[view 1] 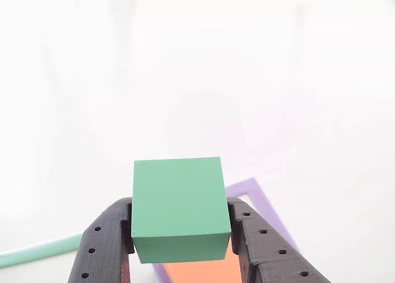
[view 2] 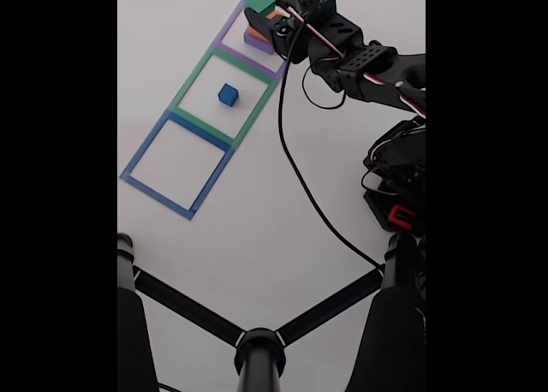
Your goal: Tower of hanoi
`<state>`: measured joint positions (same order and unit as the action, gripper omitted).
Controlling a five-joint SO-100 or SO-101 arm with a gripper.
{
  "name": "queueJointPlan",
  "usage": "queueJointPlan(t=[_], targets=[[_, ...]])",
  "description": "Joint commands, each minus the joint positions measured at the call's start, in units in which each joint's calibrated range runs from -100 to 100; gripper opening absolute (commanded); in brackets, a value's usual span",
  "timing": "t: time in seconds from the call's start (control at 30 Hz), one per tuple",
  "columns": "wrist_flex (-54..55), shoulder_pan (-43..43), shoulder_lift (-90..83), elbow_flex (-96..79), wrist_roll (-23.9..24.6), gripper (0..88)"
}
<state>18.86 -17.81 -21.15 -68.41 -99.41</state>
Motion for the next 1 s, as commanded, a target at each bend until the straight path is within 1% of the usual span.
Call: queueJointPlan(t=[0.0,0.13,0.23,0.37,0.47,0.57,0.7,0.97], targets=[[-19.95,2.06,-14.99,6.12,-0.59,10.4],[-44.48,4.12,-24.93,15.11,-0.59,10.2],[-63.01,6.48,-29.25,25.93,-0.59,10.2],[-83.73,11.13,-30.29,43.01,-0.59,10.5],[-94.25,15.02,-30.29,53.37,-0.59,10.7],[-101.94,18.84,-30.29,61.37,-0.59,10.9],[-108.58,23.49,-30.29,68.63,-0.59,10.9],[-110.52,29.82,-31.18,70.91,-0.59,11.9]])
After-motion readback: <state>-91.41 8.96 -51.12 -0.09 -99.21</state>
